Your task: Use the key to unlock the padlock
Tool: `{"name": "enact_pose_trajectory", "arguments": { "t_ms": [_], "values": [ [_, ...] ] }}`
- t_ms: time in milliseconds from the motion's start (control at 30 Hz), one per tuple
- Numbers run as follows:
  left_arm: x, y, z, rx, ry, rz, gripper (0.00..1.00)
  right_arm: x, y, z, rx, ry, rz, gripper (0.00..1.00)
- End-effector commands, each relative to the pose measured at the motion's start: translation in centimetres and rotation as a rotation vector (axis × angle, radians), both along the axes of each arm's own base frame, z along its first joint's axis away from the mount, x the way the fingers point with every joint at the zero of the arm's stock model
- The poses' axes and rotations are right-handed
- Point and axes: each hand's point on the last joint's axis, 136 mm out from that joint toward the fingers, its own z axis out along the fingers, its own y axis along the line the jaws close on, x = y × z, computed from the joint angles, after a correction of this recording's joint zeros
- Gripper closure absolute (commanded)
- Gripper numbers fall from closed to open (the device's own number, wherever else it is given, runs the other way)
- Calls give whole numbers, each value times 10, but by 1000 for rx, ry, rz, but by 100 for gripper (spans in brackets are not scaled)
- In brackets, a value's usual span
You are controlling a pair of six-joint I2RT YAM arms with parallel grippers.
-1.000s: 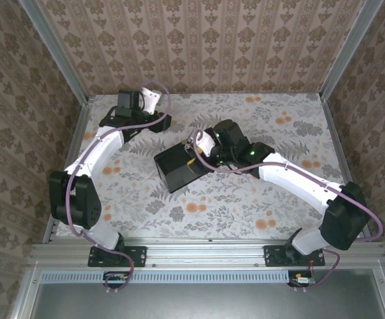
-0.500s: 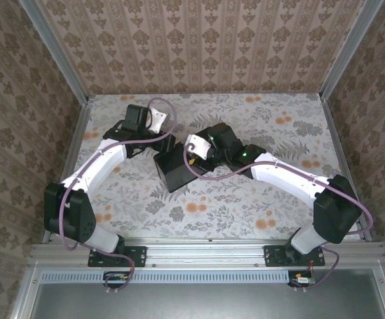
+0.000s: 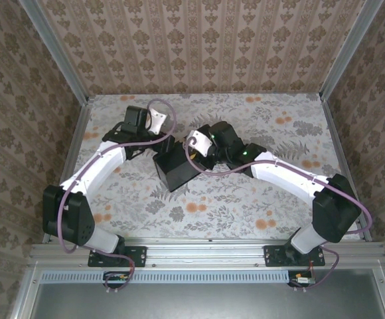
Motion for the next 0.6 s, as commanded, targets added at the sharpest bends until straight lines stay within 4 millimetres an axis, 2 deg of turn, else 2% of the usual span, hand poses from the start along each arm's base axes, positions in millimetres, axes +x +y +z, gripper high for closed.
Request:
{"name": "enact_pose_trajectory", "arguments": {
  "t_ms": [0, 67, 133, 567],
  "values": [
    [-44, -14, -30, 12, 149, -97, 54, 15, 6, 20, 108, 28, -64, 65],
    [-45, -13, -33, 13, 157, -93, 55, 19, 6, 22, 127, 42, -86, 68],
    [-53, -23, -34, 13, 159, -128, 55, 21, 6, 22, 138, 59, -98, 71],
    [-63, -25, -33, 10, 191, -163, 58, 43, 5, 24, 230, 160, -212, 76]
  ]
}}
